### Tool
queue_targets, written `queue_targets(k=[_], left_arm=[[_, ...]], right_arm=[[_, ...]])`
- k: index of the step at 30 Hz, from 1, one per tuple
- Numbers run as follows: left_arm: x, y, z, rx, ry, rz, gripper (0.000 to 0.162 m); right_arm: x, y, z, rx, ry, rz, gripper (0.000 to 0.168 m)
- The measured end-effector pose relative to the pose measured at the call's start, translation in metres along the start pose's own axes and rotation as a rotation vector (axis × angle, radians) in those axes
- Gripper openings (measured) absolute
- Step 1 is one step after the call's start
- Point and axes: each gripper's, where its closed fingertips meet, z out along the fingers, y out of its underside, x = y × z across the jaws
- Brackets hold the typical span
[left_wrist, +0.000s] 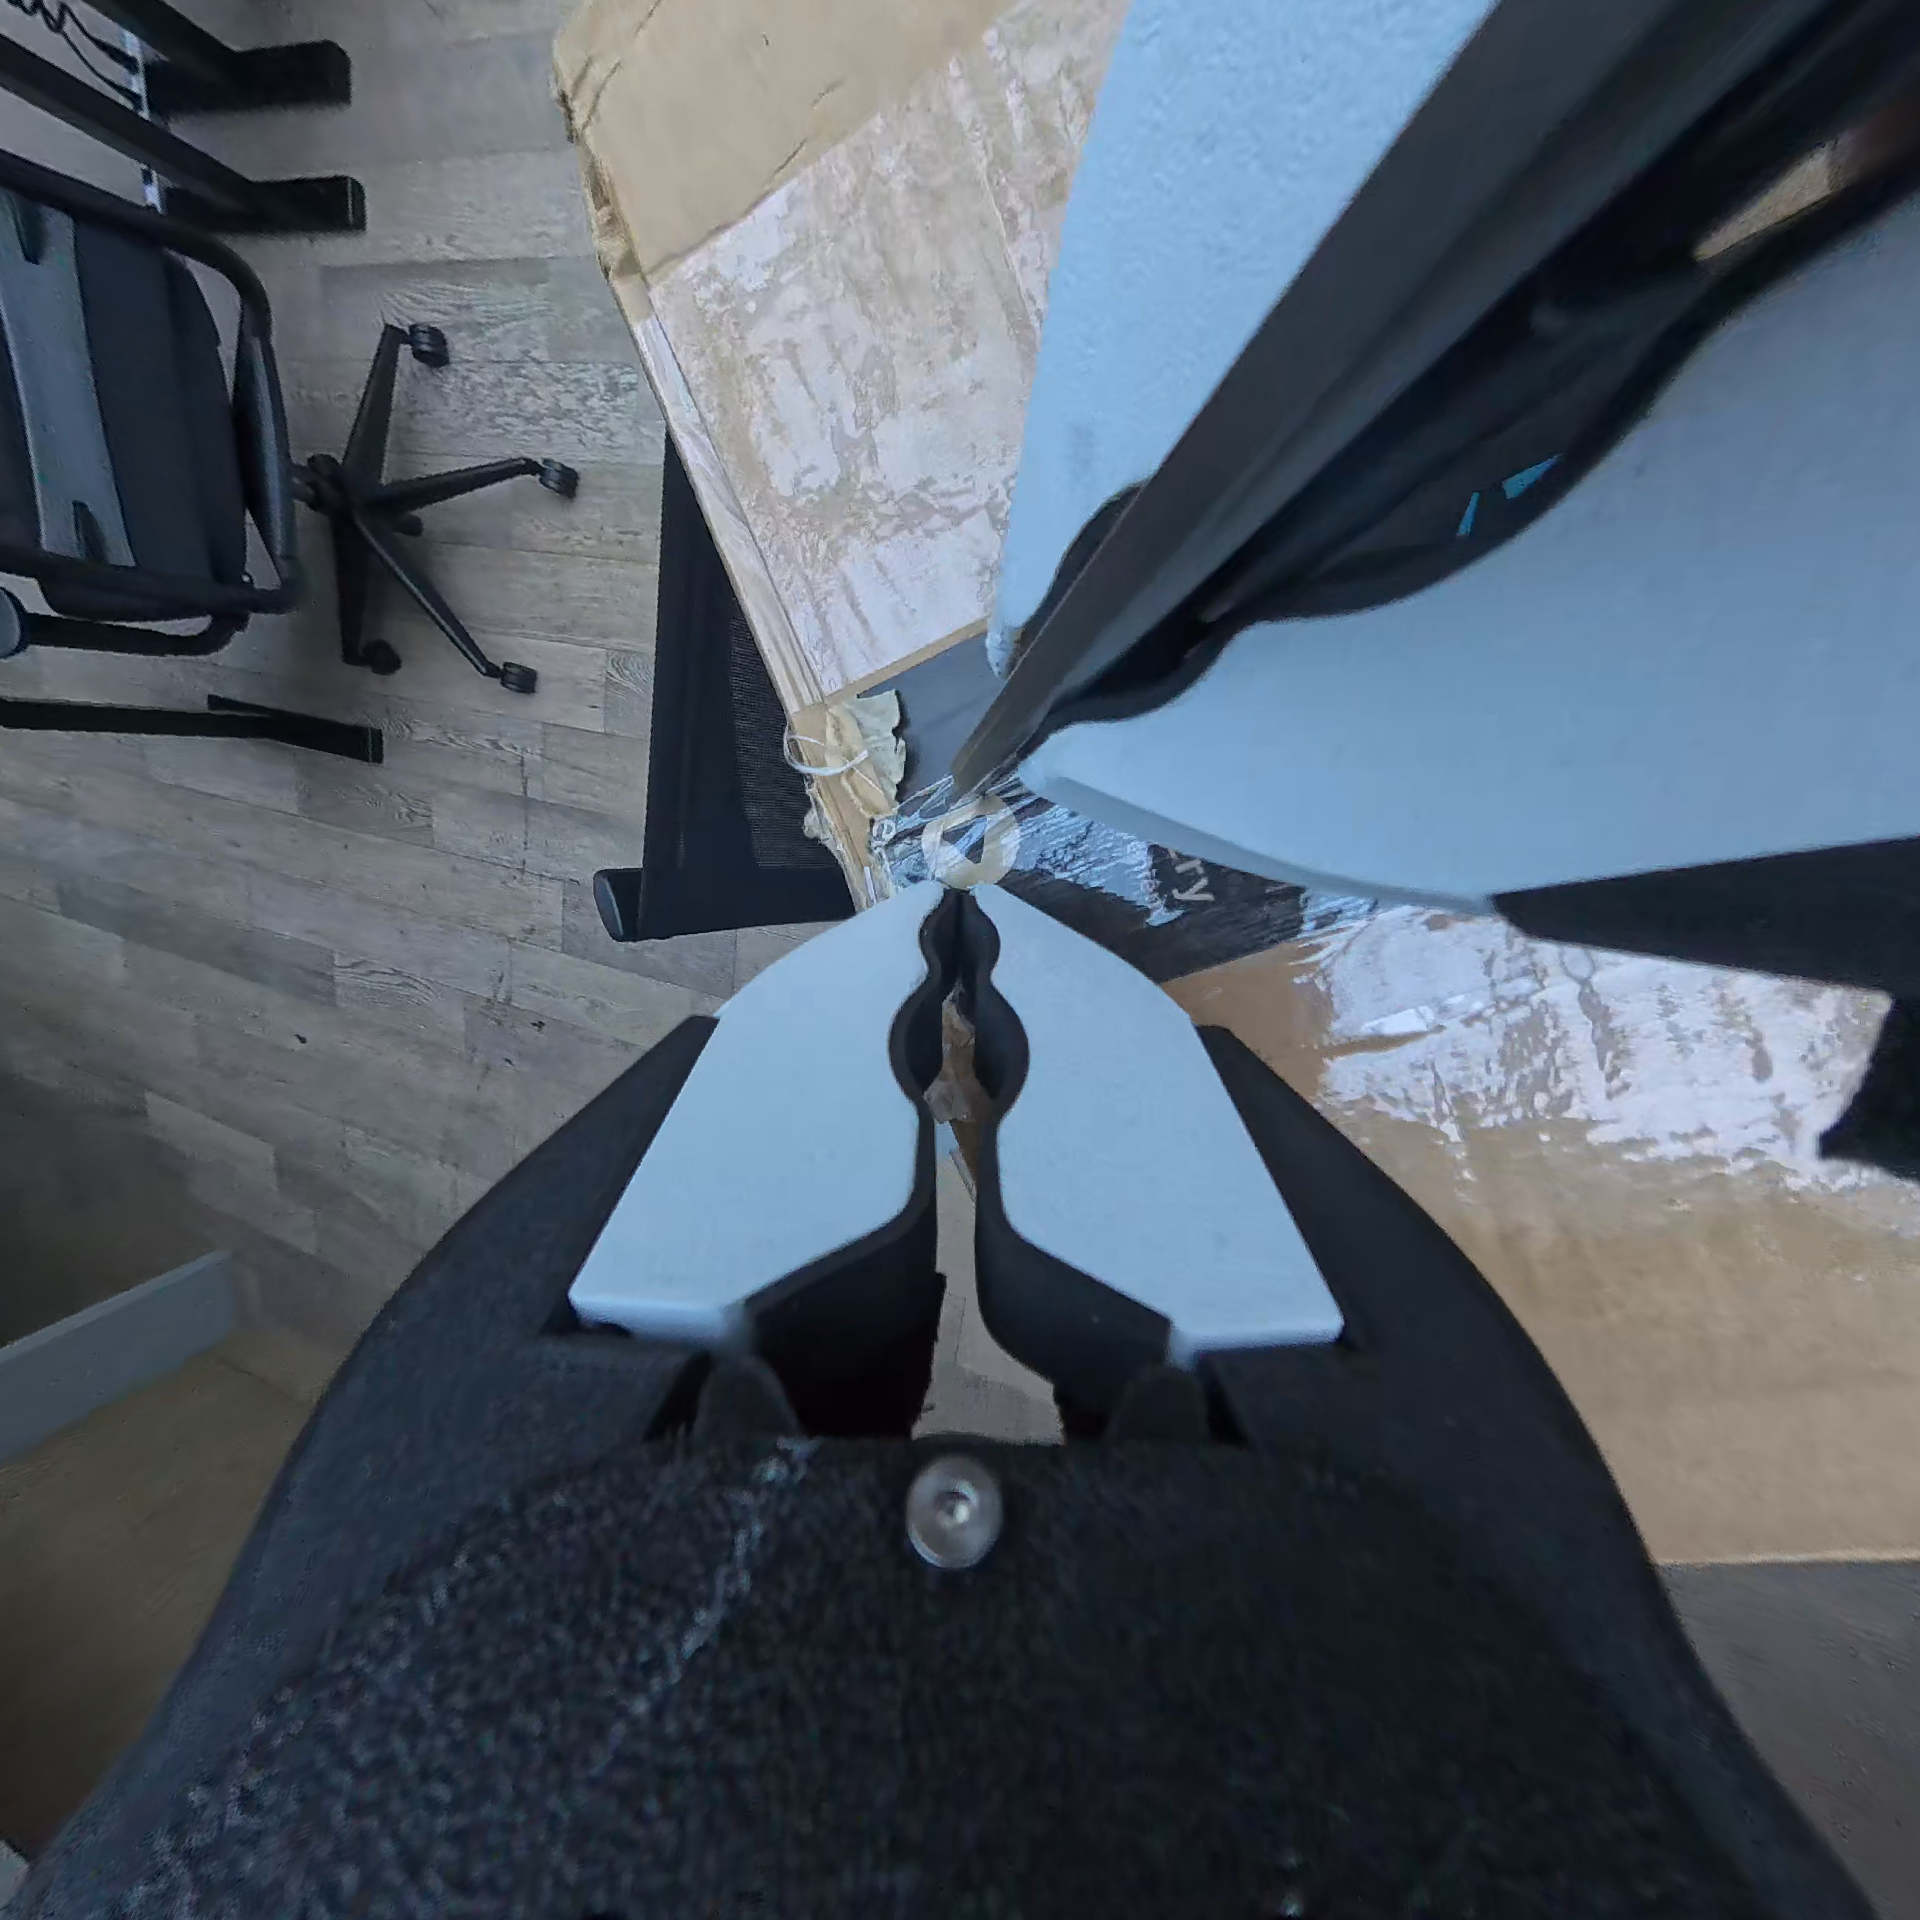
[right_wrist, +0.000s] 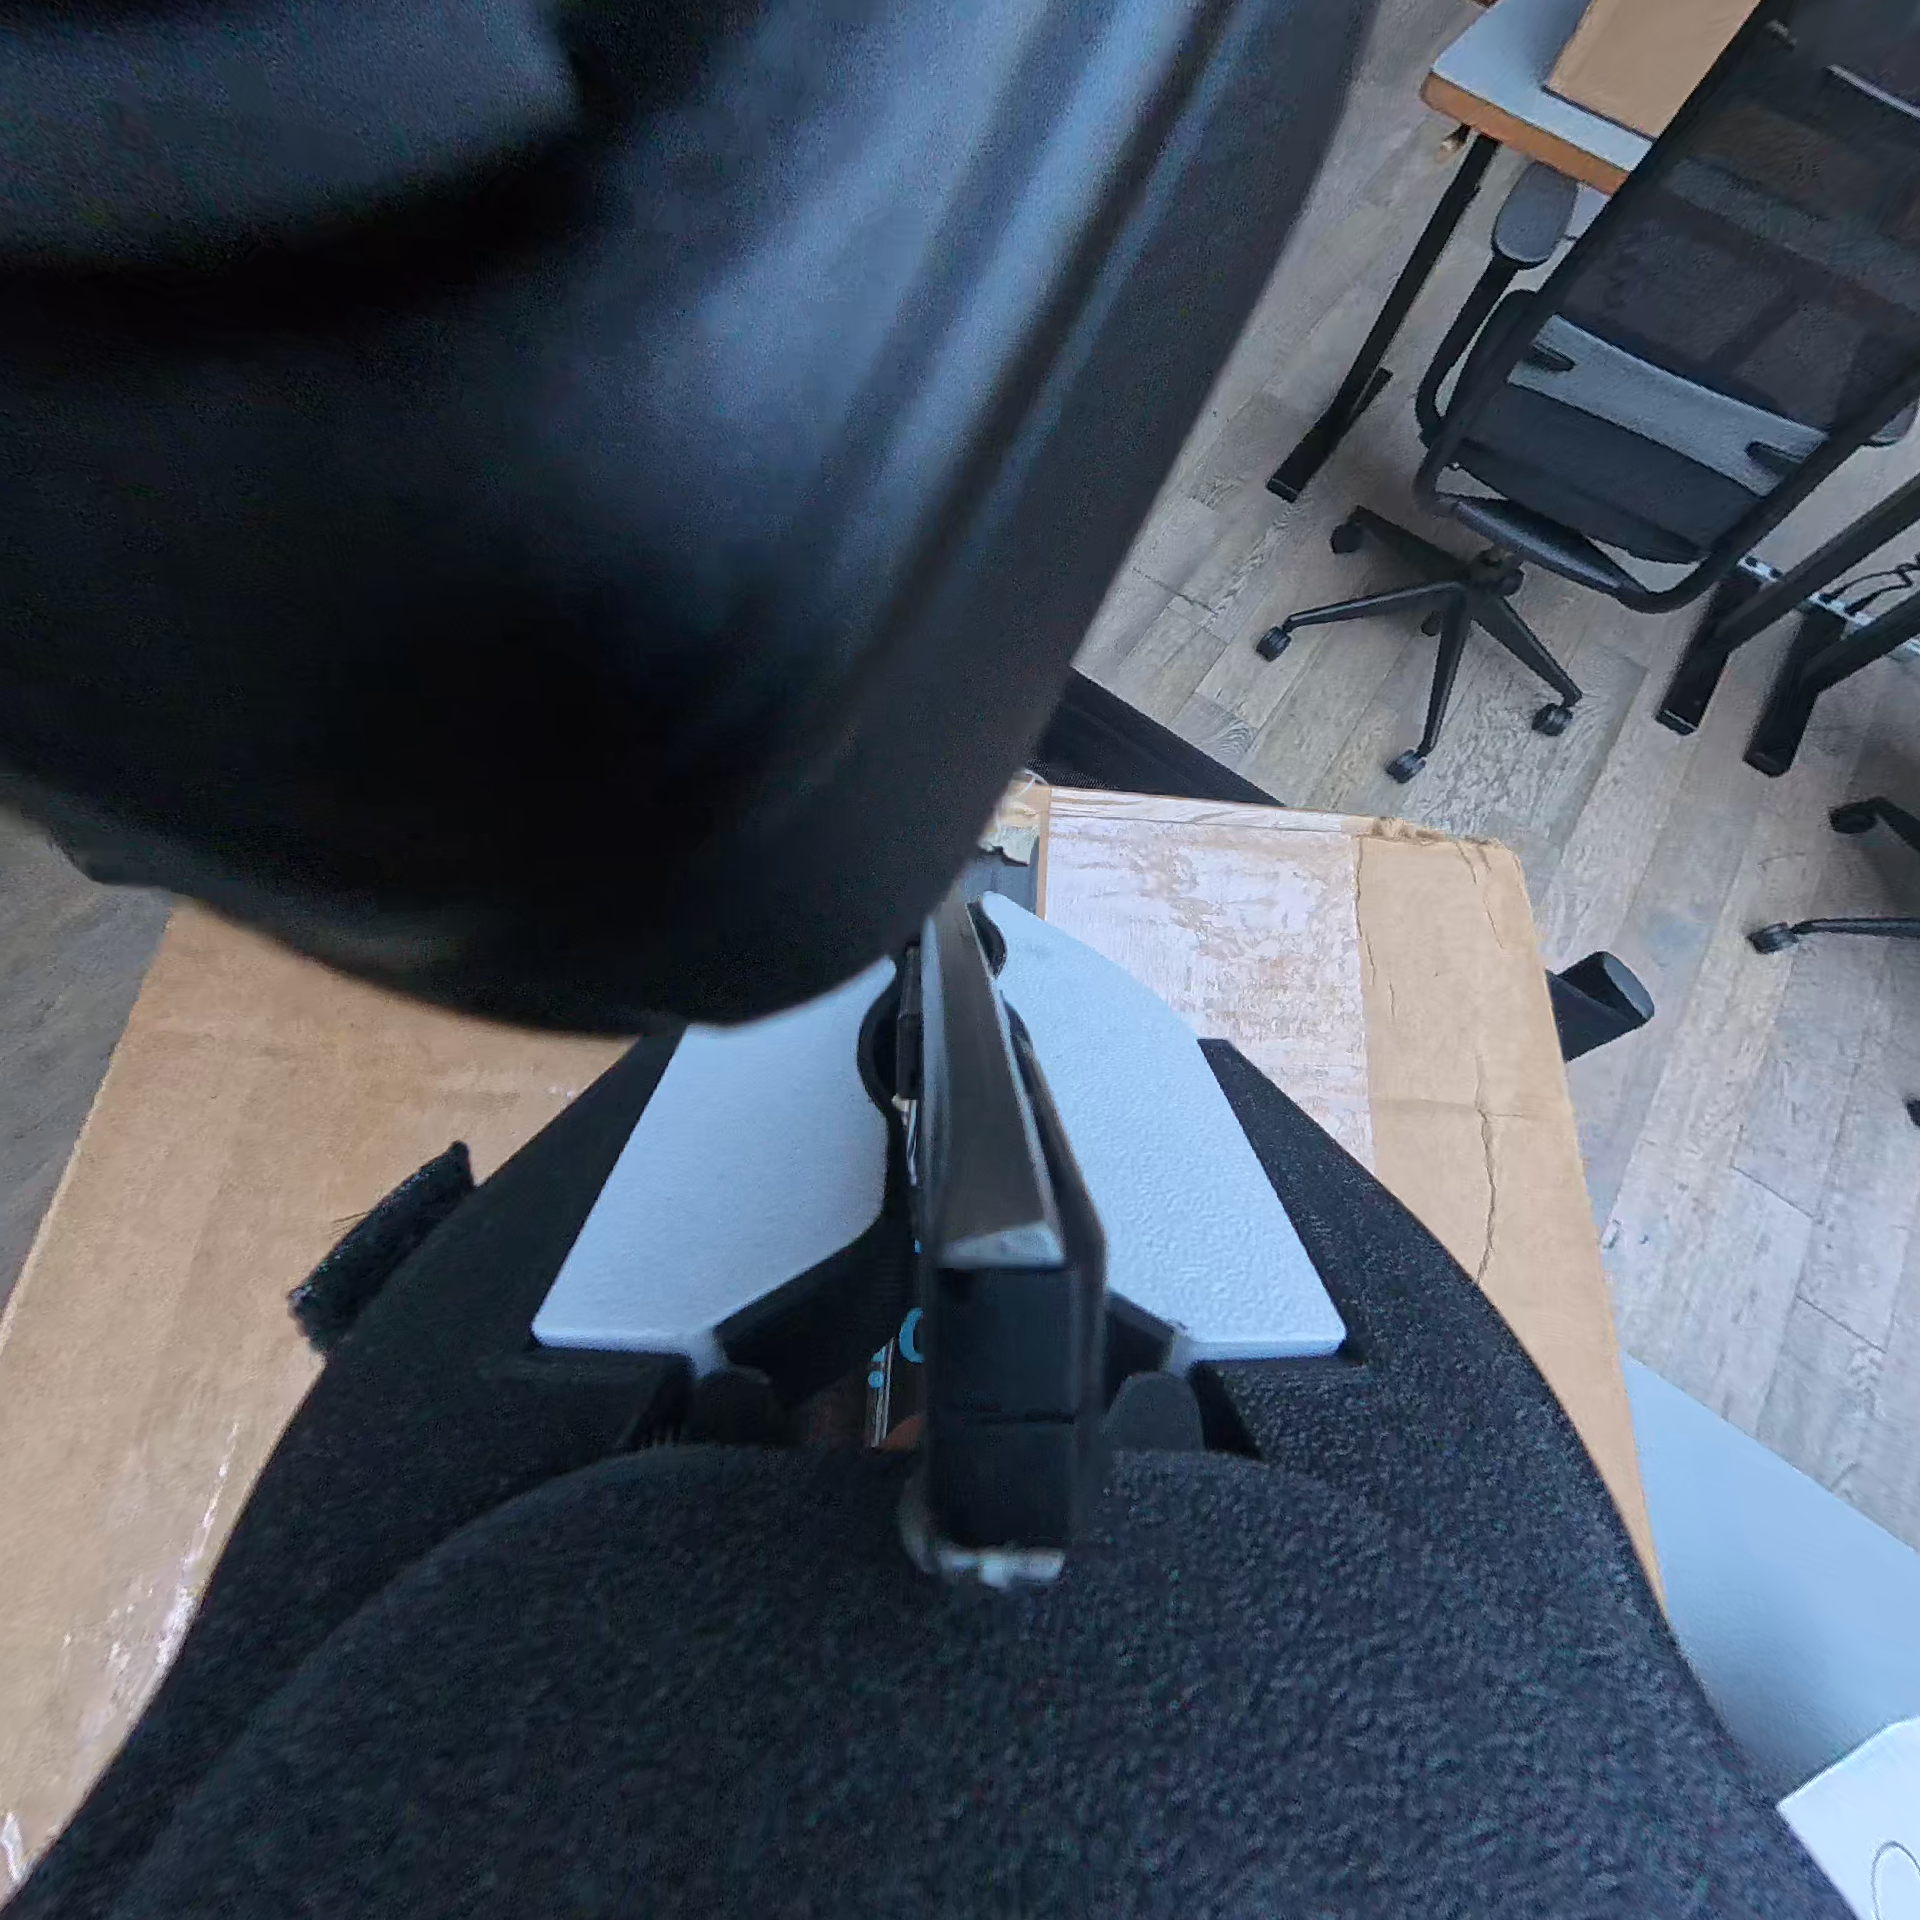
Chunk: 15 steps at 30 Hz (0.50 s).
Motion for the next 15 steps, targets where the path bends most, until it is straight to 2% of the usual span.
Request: queue_targets(k=[6,15], left_arm=[[0.0,0.001,0.001,-0.026,0.009,0.015,0.0],[0.0,0.001,0.001,-0.025,0.017,0.008,0.0]], right_arm=[[0.001,0.014,-0.01,-0.058,-0.051,0.065,0.006],[-0.003,0.038,-0.037,-0.123,-0.022,0.01,0.007]])
